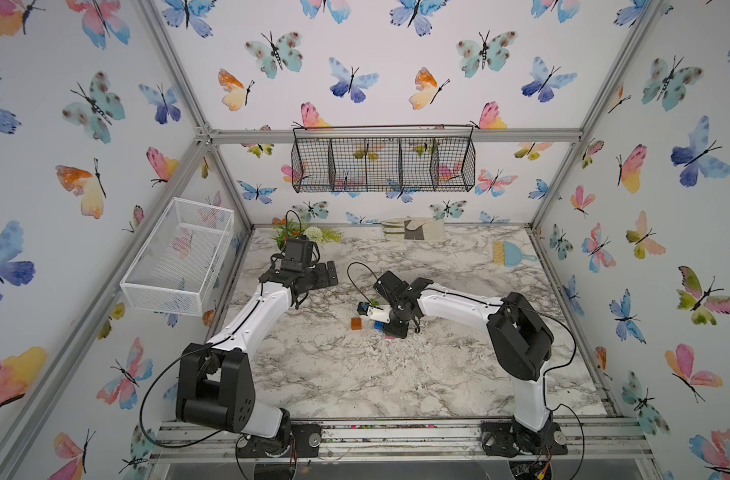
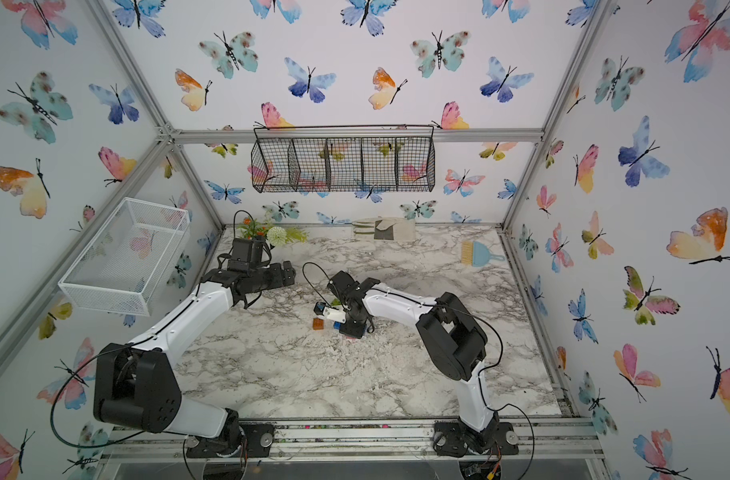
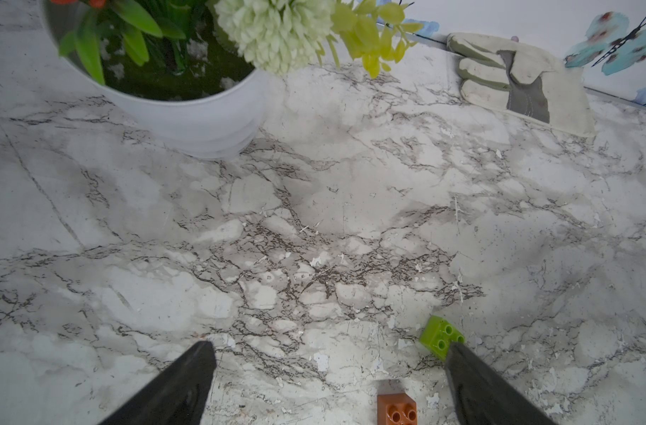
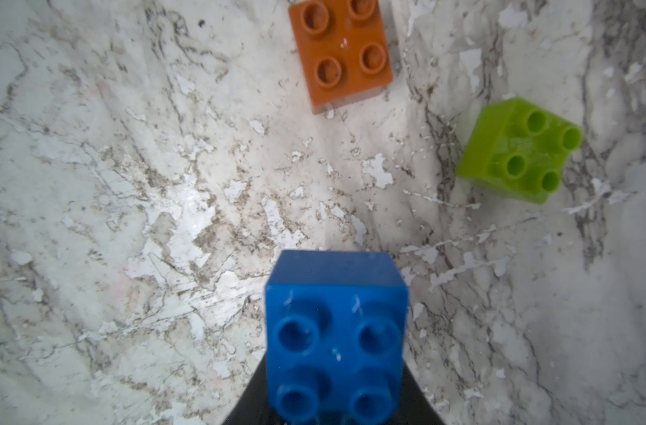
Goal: Assemble the letter y with lego
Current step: Assemble the lego brick with the lego brick.
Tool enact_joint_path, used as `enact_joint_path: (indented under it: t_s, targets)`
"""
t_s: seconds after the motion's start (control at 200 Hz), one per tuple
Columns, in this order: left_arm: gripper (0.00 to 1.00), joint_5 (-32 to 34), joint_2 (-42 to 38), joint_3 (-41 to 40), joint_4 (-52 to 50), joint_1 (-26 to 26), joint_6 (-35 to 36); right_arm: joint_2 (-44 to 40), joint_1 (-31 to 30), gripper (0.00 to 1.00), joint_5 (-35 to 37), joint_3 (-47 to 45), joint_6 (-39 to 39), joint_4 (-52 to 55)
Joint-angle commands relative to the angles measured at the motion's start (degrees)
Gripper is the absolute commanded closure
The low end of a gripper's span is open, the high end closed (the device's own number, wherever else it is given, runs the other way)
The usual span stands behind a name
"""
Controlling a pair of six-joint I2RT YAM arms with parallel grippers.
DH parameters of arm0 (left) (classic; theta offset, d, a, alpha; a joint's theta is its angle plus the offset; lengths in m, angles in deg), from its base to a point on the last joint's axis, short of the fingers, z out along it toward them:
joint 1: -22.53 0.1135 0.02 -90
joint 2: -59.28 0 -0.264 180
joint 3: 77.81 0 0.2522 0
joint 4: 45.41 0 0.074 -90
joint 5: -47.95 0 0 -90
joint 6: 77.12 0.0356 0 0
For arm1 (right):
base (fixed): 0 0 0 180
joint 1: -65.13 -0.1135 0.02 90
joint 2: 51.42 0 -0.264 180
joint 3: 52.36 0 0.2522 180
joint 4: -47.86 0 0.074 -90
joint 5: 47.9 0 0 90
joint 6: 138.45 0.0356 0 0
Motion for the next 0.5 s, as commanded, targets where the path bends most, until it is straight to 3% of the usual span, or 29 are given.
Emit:
enact_joint_path:
  t_s: [0.0, 0.491]
  targets:
    - [0.02, -0.21, 0.06, 1.48, -0.12, 0.16, -0.18, 0.84, -0.08, 0.83, 2.52, -1.88, -0.47, 3.58]
    - [0.02, -0.23, 0.04, 1.41, -0.07, 0.15, -0.24, -0.23, -0.15, 0.84, 2.58, -0.72, 0.25, 5.16]
